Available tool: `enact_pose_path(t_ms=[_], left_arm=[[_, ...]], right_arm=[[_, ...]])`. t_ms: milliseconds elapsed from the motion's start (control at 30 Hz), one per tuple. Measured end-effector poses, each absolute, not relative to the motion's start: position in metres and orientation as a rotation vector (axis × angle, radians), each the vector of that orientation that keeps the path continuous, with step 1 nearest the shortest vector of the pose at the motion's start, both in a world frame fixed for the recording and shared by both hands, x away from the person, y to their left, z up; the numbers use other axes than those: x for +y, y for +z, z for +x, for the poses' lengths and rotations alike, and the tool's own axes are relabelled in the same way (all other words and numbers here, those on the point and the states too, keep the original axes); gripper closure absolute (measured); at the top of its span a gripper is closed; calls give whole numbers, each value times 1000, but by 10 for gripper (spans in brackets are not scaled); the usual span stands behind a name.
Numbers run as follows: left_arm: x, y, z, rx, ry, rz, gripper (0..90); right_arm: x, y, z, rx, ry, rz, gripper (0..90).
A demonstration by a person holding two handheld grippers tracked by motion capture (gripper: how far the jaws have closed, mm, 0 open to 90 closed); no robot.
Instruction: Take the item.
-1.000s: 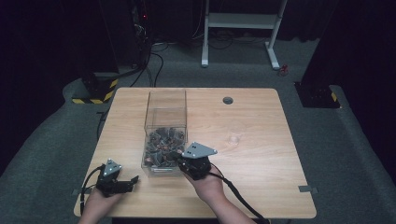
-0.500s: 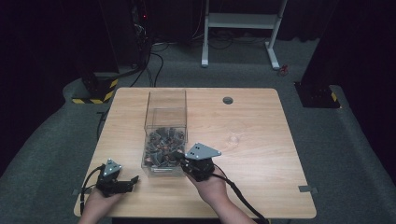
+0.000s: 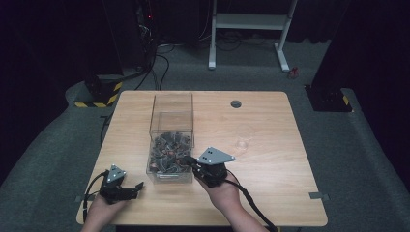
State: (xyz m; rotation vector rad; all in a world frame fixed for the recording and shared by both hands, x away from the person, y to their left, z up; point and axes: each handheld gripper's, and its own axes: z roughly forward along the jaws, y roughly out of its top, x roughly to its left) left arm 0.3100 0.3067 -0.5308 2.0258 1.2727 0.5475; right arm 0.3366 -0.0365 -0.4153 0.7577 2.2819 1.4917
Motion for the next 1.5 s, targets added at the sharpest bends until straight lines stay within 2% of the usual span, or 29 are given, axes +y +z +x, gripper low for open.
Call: enact_pose_path(t_ms=[1500], left_arm=[[307, -531, 310, 1272, 546, 2027, 101]], right_arm=[[-108, -425, 344, 2165, 1408, 920, 900]])
